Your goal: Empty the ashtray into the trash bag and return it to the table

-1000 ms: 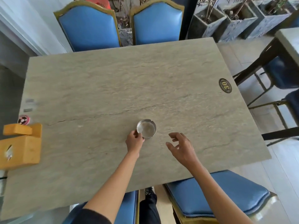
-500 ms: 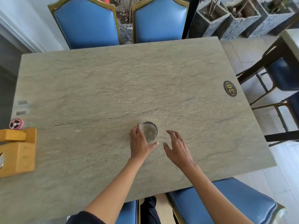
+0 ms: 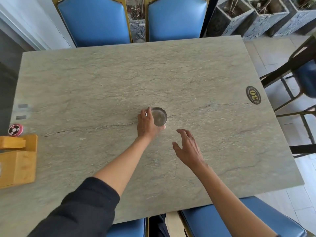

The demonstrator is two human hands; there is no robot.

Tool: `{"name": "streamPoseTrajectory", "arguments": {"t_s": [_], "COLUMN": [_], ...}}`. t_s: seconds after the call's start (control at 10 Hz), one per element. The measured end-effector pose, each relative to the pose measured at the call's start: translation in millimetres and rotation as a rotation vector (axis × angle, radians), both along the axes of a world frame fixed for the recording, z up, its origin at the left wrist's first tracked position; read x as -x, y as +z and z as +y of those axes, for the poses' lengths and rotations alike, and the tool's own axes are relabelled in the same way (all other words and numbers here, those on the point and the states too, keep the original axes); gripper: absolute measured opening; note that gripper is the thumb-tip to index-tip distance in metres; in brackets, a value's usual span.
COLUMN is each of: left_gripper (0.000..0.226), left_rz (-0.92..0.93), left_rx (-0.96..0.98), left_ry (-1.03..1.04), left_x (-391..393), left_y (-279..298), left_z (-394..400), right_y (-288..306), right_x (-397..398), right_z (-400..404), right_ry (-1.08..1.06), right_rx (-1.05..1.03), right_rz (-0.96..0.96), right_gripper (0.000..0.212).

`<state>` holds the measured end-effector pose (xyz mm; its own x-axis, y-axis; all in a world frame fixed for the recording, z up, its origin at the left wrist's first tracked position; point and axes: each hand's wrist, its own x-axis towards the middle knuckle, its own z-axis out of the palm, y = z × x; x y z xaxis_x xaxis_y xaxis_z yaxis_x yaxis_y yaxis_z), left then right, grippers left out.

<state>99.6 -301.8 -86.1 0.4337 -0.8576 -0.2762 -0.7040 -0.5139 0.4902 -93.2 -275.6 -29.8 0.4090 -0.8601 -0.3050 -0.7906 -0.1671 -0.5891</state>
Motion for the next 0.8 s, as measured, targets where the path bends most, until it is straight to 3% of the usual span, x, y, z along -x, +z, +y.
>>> {"name": "streamPoseTrajectory", "arguments": {"t_s": [0.5,0.8], "left_gripper": [0.121,0.134], "left_rz": [-0.047,0.052], "left_rx": [-0.079,0.026], "left_ry": [0.029,0.062], "left_x": [-25.4,-23.9], "left_y": [2.5,-7.9], "left_z": [-70.2,-38.9], "right_y": [-3.9,-3.9], "right_x": [4.6,6.1], "right_z": [-16.7,-14.3], "right_ry": [-0.040,-0.059], "right_rx": [-0.009,-0.030], "right_rz": [-0.022,-0.021], "right_gripper": [0.047,0.046]}}
